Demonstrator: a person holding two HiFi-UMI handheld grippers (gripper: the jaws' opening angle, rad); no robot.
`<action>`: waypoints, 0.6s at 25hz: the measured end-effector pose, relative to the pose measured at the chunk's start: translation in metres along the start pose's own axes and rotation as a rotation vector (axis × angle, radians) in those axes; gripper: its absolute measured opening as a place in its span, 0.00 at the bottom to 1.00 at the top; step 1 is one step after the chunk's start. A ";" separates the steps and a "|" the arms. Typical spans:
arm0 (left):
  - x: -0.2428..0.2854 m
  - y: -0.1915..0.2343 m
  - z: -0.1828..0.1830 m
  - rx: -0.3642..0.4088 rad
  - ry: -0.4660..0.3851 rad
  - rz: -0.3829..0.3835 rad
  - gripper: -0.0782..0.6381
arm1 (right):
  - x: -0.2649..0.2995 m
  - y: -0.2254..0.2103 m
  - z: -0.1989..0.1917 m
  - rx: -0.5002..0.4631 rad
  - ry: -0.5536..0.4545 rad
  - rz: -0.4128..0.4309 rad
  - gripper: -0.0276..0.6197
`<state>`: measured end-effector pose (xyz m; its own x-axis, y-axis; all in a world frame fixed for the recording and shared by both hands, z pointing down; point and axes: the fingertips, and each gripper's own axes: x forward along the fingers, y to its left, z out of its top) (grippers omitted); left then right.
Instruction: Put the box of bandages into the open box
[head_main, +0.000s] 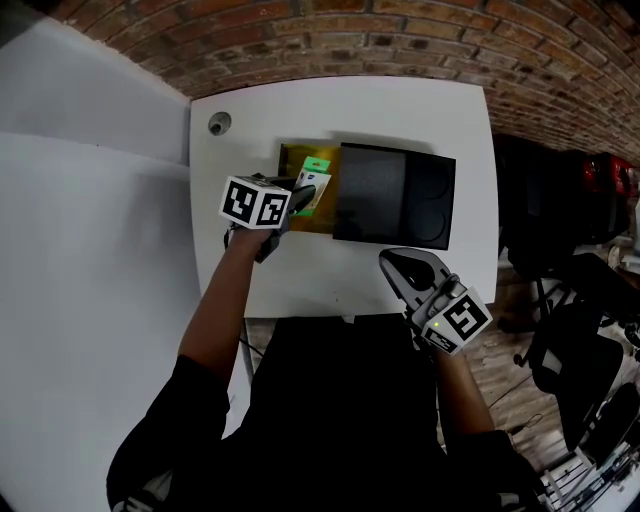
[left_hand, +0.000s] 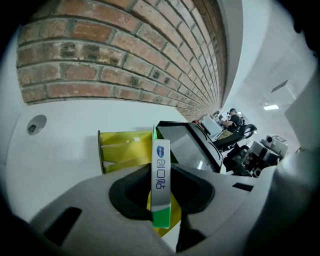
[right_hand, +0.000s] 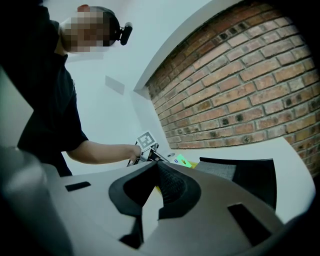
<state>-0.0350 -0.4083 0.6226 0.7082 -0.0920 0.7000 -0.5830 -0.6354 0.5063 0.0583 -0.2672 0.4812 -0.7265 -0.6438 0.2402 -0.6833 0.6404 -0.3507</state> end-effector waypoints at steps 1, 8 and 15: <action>0.002 0.001 0.000 -0.008 0.005 0.009 0.25 | 0.000 0.000 -0.001 0.001 0.003 -0.001 0.05; 0.016 -0.001 -0.006 -0.039 0.066 0.041 0.25 | 0.002 0.000 -0.001 0.007 -0.002 0.004 0.05; 0.025 -0.003 -0.011 -0.049 0.110 0.033 0.25 | 0.002 0.000 -0.003 0.011 -0.001 0.007 0.05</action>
<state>-0.0199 -0.4003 0.6439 0.6414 -0.0258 0.7668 -0.6262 -0.5951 0.5037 0.0567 -0.2675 0.4845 -0.7310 -0.6400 0.2368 -0.6777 0.6401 -0.3618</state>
